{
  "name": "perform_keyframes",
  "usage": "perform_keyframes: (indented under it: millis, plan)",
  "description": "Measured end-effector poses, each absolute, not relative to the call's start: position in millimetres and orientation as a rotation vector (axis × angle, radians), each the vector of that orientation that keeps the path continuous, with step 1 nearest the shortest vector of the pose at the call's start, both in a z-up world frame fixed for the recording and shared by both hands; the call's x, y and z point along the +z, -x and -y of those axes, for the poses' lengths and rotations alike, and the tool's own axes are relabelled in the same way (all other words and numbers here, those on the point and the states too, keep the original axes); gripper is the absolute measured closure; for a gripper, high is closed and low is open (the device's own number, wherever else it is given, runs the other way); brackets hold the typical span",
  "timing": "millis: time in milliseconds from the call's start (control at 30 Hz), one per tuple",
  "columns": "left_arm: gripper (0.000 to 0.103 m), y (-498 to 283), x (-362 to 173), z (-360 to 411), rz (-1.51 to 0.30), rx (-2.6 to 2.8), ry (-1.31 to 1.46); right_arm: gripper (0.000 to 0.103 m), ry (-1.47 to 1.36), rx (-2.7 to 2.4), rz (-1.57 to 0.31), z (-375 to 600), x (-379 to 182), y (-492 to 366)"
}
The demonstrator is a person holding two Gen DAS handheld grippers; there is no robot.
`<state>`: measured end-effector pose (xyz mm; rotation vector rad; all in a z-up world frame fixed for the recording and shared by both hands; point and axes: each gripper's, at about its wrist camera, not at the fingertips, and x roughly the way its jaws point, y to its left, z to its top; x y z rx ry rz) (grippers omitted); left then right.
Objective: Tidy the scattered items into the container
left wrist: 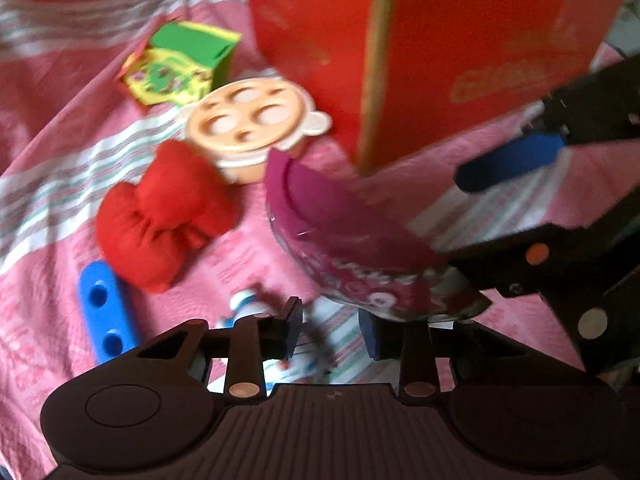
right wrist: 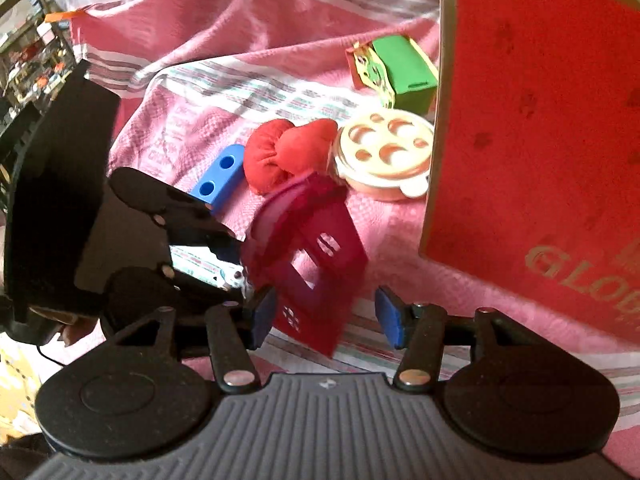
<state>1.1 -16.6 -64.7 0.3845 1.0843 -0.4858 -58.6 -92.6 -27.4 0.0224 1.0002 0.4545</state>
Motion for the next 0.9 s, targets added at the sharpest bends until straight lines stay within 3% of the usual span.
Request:
perform_keyframes:
  millis: [67,500,567,700,733,800,833,900]
  plan:
    - [0.047,2,-65,16,-1.074,-0.475,-0.417,0.037,-0.025,0.443,-1.008,95,-26,60]
    - [0.037,10,-18,-64,-1.074,-0.345,-0.099,0.037,-0.003,0.463,-1.069,61,-55,54]
    - [0.029,11,-14,-70,-1.06,-0.338,-0.074,0.037,0.02,0.469,-1.072,57,-58,55]
    - [0.029,12,-22,-63,-1.08,-0.34,-0.074,0.037,0.037,0.453,-1.076,61,-60,54]
    - [0.031,12,-26,-60,-1.08,-0.339,-0.086,0.037,0.036,0.446,-1.075,64,-60,53]
    - [0.047,15,-34,-54,-1.083,-0.331,-0.124,0.038,0.036,0.436,-1.073,68,-59,50]
    - [0.061,14,-40,-51,-1.097,-0.333,-0.145,0.038,0.043,0.433,-1.068,69,-58,49]
    - [0.072,14,-48,-48,-1.11,-0.333,-0.158,0.038,0.061,0.437,-1.059,69,-56,46]
